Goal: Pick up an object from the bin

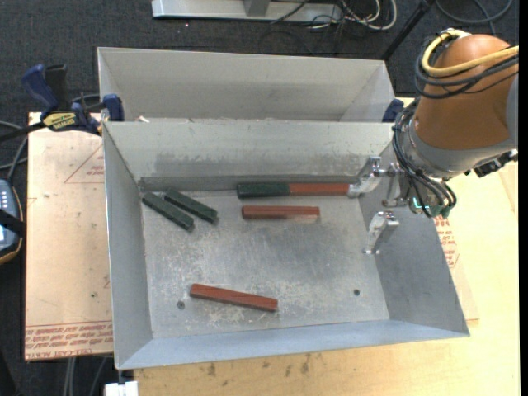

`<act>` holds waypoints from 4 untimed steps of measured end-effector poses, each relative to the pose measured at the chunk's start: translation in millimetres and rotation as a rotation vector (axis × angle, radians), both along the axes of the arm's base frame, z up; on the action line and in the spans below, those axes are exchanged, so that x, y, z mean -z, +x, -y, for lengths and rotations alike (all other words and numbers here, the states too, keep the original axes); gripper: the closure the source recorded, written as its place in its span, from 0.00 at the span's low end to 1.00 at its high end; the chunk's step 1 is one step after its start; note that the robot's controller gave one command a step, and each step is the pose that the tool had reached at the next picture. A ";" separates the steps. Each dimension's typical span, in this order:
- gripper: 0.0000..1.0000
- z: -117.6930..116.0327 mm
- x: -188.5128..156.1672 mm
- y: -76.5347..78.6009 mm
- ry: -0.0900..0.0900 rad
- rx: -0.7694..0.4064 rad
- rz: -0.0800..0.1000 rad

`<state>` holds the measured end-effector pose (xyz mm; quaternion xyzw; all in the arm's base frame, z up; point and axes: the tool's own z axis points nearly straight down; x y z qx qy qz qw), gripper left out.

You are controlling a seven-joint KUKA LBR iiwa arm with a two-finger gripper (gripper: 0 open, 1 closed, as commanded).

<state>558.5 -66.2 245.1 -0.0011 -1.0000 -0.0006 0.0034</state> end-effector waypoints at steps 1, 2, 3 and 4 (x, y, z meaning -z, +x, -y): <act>0.00 -0.3 -4.4 1.5 -0.001 -0.002 0.008; 0.00 -33.9 64.7 22.2 -0.001 -0.017 0.013; 0.00 -75.3 85.6 87.6 0.000 -0.087 0.011; 0.00 -85.0 120.7 94.9 0.000 -0.056 0.009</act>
Offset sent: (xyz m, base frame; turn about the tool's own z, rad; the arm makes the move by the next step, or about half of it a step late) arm 0.0502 0.0856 -0.1751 -0.0395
